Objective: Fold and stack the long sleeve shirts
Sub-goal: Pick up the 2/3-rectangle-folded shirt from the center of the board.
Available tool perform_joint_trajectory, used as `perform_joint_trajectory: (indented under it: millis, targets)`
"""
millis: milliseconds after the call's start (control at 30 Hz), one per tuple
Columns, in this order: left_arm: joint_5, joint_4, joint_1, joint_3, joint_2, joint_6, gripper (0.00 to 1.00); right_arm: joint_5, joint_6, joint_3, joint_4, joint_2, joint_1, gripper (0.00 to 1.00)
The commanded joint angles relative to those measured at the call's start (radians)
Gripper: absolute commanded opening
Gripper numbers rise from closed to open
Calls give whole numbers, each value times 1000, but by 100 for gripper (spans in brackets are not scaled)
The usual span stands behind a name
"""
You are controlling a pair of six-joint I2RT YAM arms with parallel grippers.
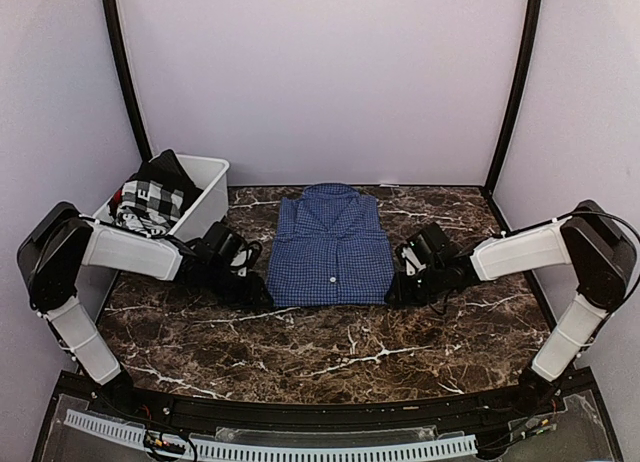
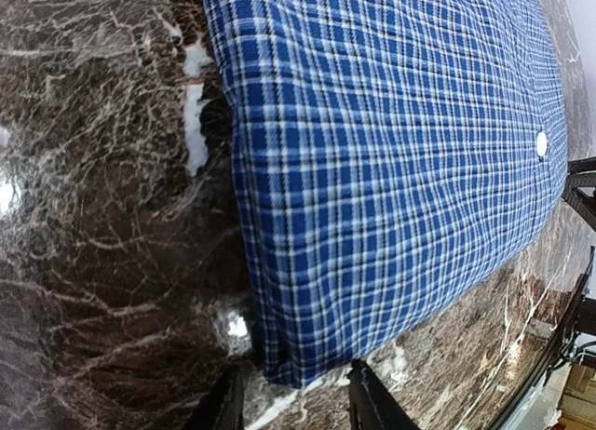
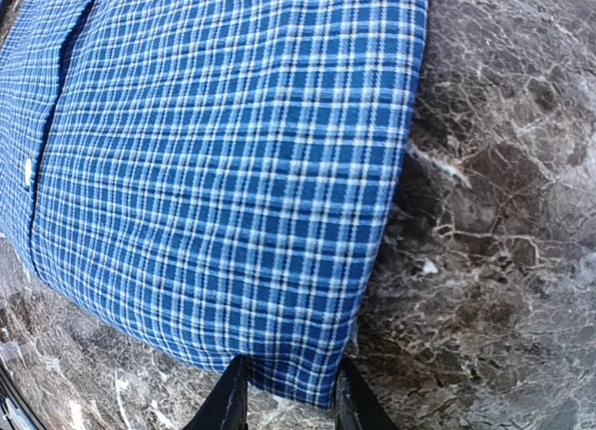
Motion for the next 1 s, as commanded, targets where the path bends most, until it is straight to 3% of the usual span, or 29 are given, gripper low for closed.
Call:
perform_joint_trajectory:
  millis: [0, 967]
  targets:
    - [-13, -10, -10, 38, 20, 19, 37, 15, 4, 16, -14, 42, 25, 28]
    - [-34, -14, -18, 31, 8, 27, 29, 33, 79, -53, 7, -22, 41, 26]
